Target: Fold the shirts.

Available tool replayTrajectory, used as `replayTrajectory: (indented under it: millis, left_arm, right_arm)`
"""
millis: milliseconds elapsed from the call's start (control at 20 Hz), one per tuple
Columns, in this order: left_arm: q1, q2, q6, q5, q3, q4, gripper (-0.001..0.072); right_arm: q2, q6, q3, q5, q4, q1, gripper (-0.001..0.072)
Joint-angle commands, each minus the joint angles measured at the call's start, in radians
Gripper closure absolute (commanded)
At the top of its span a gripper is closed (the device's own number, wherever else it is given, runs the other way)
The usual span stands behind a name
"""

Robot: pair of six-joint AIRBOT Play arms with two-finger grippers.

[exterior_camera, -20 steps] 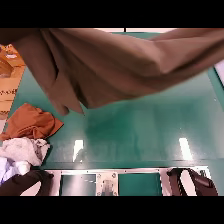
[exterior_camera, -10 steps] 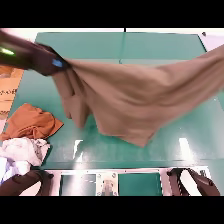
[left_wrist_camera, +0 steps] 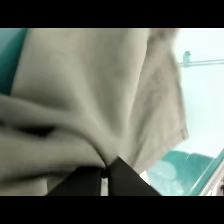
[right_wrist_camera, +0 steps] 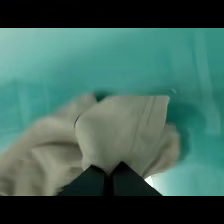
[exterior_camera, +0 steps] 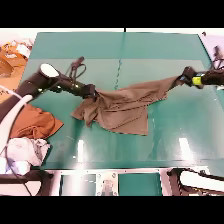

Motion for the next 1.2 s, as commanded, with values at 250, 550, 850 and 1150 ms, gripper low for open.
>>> replayTrajectory:
  millis: [250, 550, 850, 1150]
  left_arm:
    - [0.176, -0.089, -0.002, -0.179, 0.093, -0.055, 0.0067]
    - [0.262, -0.089, -0.003, -0.334, 0.123, -0.035, 0.0067]
    - [0.144, -0.09, -0.003, -0.402, 0.113, 0.074, 0.0066]
    - [0.077, -0.089, -0.029, -0.396, 0.113, 0.106, 0.0067]
  right_arm:
    - [-0.065, 0.047, 0.061, 0.222, -0.031, -0.209, 0.0319]
    - [0.064, 0.04, -0.32, 0.297, 0.016, -0.123, 0.0321]
    - [0.077, -0.011, -0.617, 0.066, 0.114, 0.172, 0.0329]
    - [0.05, -0.037, -0.592, 0.005, 0.124, 0.274, 0.0696]
